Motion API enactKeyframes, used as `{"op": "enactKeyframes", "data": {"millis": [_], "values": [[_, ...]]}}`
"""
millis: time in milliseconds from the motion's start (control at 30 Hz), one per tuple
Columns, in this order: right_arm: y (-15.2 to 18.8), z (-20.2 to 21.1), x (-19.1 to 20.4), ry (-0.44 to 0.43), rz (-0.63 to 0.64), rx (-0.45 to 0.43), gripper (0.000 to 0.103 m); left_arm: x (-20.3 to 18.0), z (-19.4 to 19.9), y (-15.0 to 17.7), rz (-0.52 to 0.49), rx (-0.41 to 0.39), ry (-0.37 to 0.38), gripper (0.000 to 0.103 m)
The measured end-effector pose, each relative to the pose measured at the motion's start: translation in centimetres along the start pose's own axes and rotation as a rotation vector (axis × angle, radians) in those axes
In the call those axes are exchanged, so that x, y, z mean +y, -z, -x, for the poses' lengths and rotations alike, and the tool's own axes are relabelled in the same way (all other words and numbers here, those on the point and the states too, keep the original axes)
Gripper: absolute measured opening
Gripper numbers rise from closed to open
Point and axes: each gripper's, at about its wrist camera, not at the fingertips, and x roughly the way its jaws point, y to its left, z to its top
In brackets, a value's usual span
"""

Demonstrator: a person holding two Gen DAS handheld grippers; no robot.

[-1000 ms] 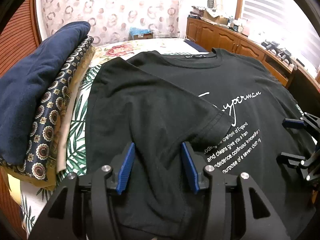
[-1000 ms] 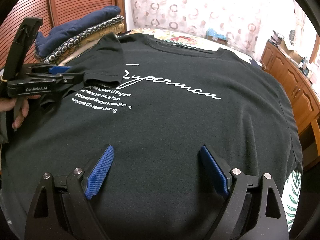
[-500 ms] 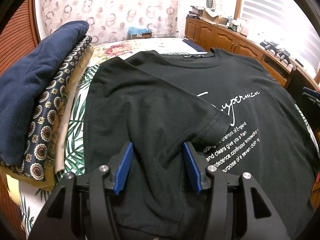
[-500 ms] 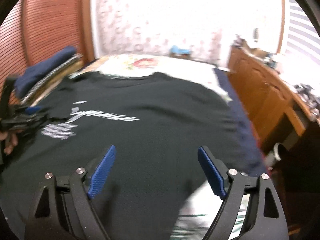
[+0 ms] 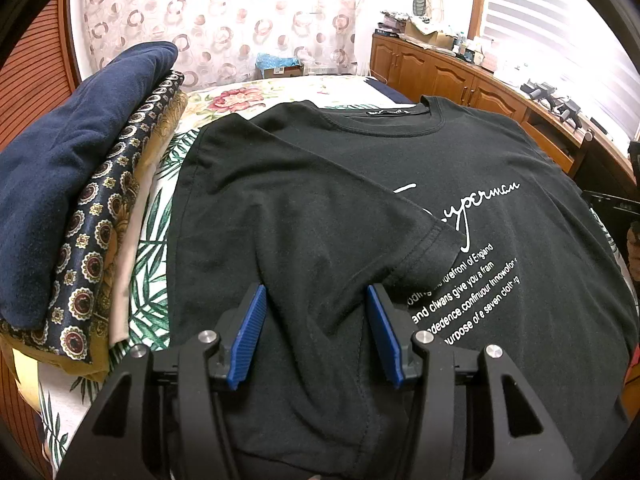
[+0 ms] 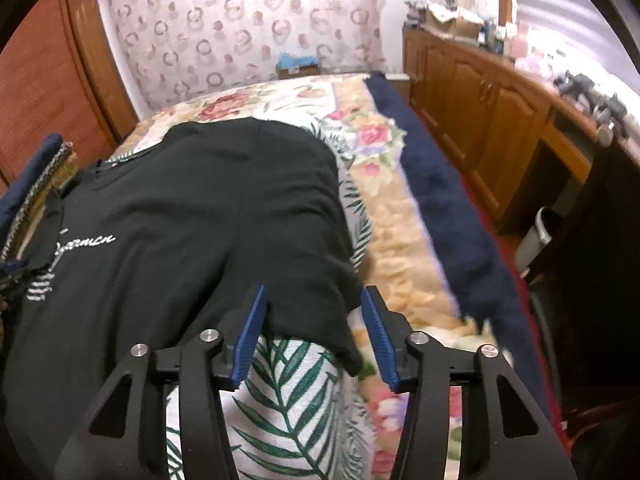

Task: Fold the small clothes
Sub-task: 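Close the right gripper on the shirt's other side edge, then lift the side edge with the right gripper and fold it toward the center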

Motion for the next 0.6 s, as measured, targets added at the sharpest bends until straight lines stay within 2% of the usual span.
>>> {"op": "enactKeyframes", "data": {"millis": [133,233,367,467,600], "values": [[0.2,-0.7,-0.1,-0.034,-0.025,0.02,0.036,0.0,0.0,0.0,0.0,0.0,0.0,0.051],[0.1,-0.6,-0.4,-0.075,-0.041,0.008,0.018,-0.1,0.0,0.0,0.0,0.0,0.0,0.051],[0.2,0.0,0.2,-0.02,-0.001,-0.026,0.002,0.0,0.0,0.0,0.0,0.0,0.0,0.051],[-0.2,1.2,0.7,0.009,0.021,-0.086,0.0,0.0,0.0,0.0,0.0,0.0,0.0,0.051],[-1.3,2.8,1.7,0.006,0.056,-0.144,0.0,0.0,0.0,0.0,0.0,0.0,0.0,0.051]]}}
